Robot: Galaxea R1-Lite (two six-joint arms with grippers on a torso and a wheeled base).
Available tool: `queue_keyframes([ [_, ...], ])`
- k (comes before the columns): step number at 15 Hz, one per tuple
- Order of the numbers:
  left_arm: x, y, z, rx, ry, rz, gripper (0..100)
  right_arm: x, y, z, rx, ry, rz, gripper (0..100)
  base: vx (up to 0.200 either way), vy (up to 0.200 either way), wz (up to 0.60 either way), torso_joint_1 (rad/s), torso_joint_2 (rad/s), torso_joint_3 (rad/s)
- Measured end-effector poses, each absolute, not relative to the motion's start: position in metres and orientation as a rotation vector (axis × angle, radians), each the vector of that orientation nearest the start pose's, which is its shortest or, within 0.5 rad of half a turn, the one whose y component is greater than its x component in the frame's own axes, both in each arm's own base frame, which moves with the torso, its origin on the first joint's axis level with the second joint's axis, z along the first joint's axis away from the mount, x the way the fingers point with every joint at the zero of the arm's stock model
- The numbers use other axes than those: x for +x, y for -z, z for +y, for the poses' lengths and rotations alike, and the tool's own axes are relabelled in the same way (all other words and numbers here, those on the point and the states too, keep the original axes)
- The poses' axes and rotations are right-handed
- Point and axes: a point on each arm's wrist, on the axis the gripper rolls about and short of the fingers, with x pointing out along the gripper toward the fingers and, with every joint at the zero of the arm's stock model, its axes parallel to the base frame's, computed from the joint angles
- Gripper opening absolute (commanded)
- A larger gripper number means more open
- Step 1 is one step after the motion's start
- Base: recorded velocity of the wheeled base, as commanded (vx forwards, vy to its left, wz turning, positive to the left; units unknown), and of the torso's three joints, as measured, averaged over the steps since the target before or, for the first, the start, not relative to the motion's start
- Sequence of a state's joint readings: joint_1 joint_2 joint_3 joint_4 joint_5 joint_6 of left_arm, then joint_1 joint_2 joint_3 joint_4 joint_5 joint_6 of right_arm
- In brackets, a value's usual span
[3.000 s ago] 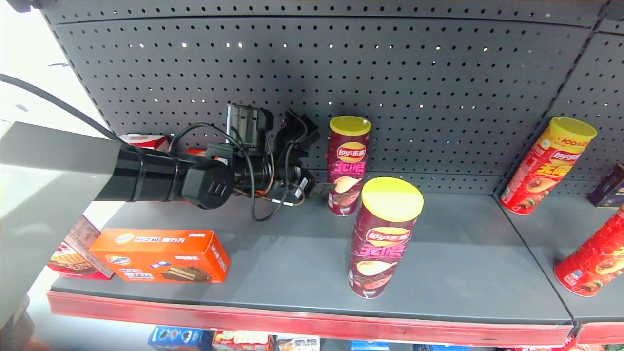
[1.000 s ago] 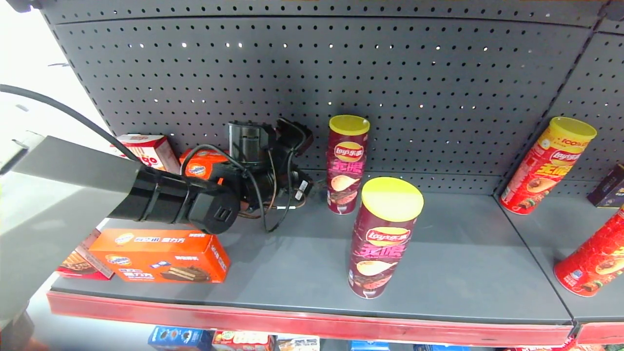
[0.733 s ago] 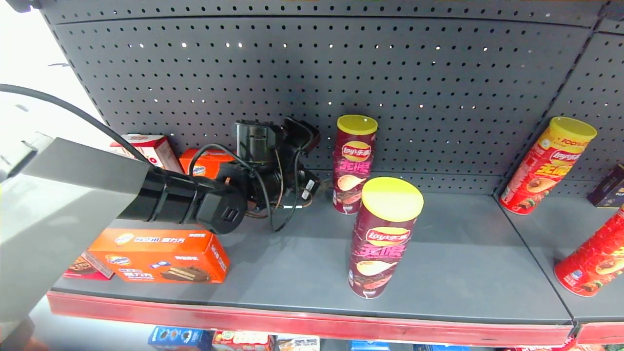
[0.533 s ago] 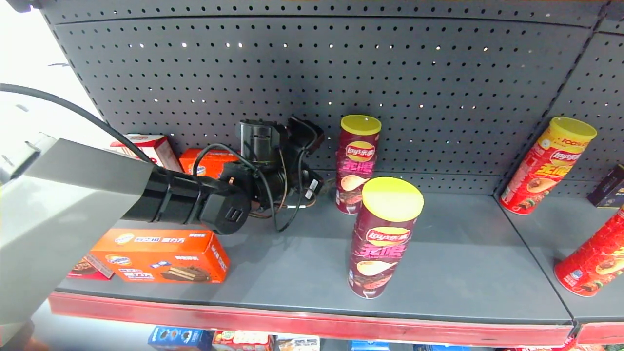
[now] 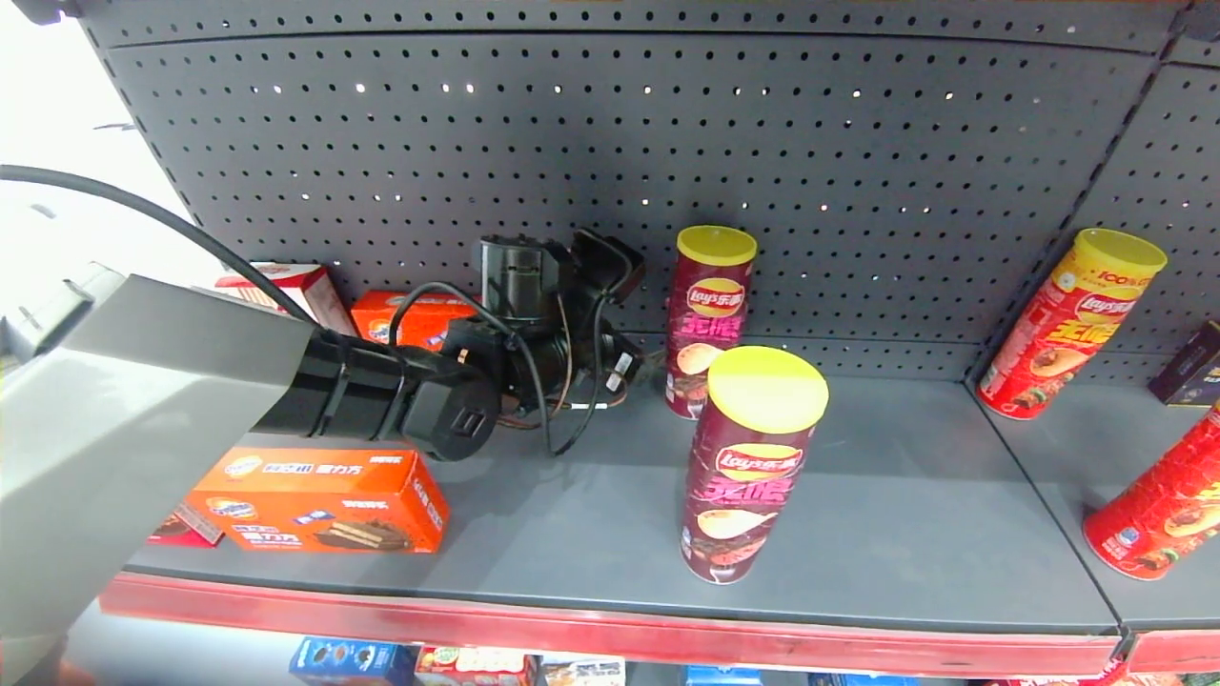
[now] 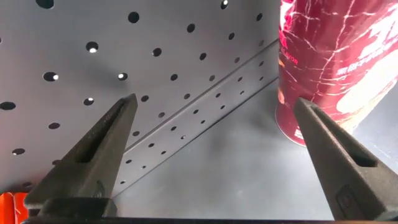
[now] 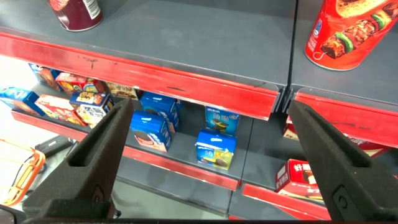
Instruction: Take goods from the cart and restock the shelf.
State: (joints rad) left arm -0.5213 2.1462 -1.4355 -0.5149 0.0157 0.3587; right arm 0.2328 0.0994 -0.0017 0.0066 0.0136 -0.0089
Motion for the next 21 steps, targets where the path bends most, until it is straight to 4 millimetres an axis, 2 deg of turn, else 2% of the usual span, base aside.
queue_keyframes([
  [7,0.384,-0.176,-0.22,0.404,0.53,0.099,100,-0.015,-0.077,-0.003,-0.02,-0.247,0.104,100,0.0,0.0,0.0,0.0,0.0,0.0],
  [10,0.375,-0.186,-0.211,0.393,0.517,0.095,100,-0.015,-0.077,-0.003,-0.02,-0.246,0.103,100,0.0,0.0,0.0,0.0,0.0,0.0],
  [12,0.361,-0.207,-0.199,0.375,0.494,0.056,100,-0.015,-0.077,-0.003,-0.02,-0.246,0.103,100,0.0,0.0,0.0,0.0,0.0,0.0],
  [14,0.338,-0.234,-0.187,0.35,0.479,0.006,100,-0.015,-0.077,-0.003,-0.02,-0.246,0.103,100,0.0,0.0,0.0,0.0,0.0,0.0],
  [17,0.287,-0.267,-0.171,0.265,0.483,-0.05,100,-0.015,-0.077,-0.003,-0.02,-0.246,0.103,100,0.0,0.0,0.0,0.0,0.0,0.0],
  [21,0.207,-0.277,-0.135,0.204,0.504,-0.071,100,-0.015,-0.077,-0.003,-0.02,-0.246,0.103,100,0.0,0.0,0.0,0.0,0.0,0.0],
])
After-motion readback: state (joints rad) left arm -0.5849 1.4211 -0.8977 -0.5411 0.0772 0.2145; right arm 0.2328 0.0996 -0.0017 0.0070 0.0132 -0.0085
